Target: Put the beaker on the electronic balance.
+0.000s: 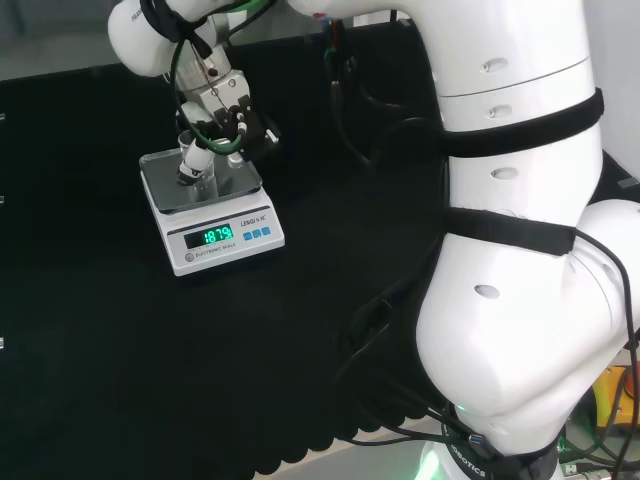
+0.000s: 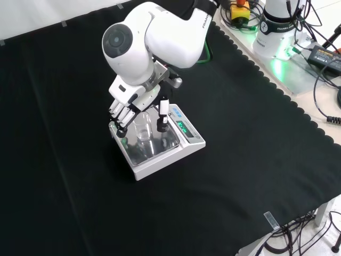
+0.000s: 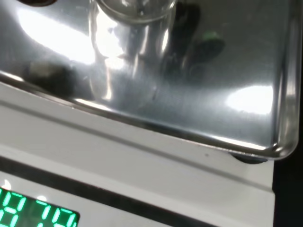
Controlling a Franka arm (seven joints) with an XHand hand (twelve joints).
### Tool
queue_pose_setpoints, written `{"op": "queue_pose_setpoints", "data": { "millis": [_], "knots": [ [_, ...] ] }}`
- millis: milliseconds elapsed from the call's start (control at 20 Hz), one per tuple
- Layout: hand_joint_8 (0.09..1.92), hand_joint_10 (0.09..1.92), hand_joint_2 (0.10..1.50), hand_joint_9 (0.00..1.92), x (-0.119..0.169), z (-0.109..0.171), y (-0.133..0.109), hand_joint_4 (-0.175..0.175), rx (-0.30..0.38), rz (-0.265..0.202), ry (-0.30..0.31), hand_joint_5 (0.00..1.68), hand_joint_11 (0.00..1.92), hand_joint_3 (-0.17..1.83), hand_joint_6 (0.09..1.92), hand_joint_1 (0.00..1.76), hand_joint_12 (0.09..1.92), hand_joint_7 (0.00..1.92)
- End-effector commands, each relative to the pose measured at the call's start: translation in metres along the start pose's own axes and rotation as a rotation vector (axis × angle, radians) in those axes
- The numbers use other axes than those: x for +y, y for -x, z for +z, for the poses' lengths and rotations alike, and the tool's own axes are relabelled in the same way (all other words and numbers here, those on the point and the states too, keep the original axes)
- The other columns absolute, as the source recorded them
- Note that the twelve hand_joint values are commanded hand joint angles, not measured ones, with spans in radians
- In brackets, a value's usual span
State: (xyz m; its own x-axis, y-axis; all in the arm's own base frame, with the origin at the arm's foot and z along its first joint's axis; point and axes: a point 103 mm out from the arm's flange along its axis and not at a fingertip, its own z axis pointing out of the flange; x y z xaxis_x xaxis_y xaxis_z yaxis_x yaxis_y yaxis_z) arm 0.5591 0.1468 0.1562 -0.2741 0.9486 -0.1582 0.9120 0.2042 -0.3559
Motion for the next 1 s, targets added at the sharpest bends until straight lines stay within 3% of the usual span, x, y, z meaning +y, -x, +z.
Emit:
{"op": "queue_pose_setpoints", "data": {
  "millis": [50, 300, 550, 850, 1000],
  "knots": [
    [0.89, 0.93, 0.78, 0.12, -0.015, -0.027, 0.007, -0.061, 0.018, 0.005, 0.084, 0.21, 0.27, -0.12, 0.50, 0.57, 1.42, 0.16],
    [0.88, 0.93, 0.77, 0.12, -0.039, -0.053, 0.018, -0.062, 0.029, 0.004, 0.143, 0.23, 0.29, -0.10, 0.44, 0.57, 1.41, 0.16],
    [0.88, 0.91, 0.79, 0.20, -0.085, -0.074, 0.033, -0.066, 0.043, 0.023, 0.208, 0.25, 0.40, -0.08, 0.41, 0.58, 1.36, 0.18],
    [0.84, 0.82, 0.91, 0.42, -0.140, -0.078, 0.046, -0.072, 0.080, 0.036, 0.263, 0.35, 0.57, -0.03, 0.45, 0.68, 1.28, 0.34],
    [0.83, 0.77, 0.96, 0.51, -0.161, -0.072, 0.048, -0.070, 0.103, 0.046, 0.263, 0.42, 0.65, -0.01, 0.54, 0.71, 1.24, 0.43]
  ]
}}
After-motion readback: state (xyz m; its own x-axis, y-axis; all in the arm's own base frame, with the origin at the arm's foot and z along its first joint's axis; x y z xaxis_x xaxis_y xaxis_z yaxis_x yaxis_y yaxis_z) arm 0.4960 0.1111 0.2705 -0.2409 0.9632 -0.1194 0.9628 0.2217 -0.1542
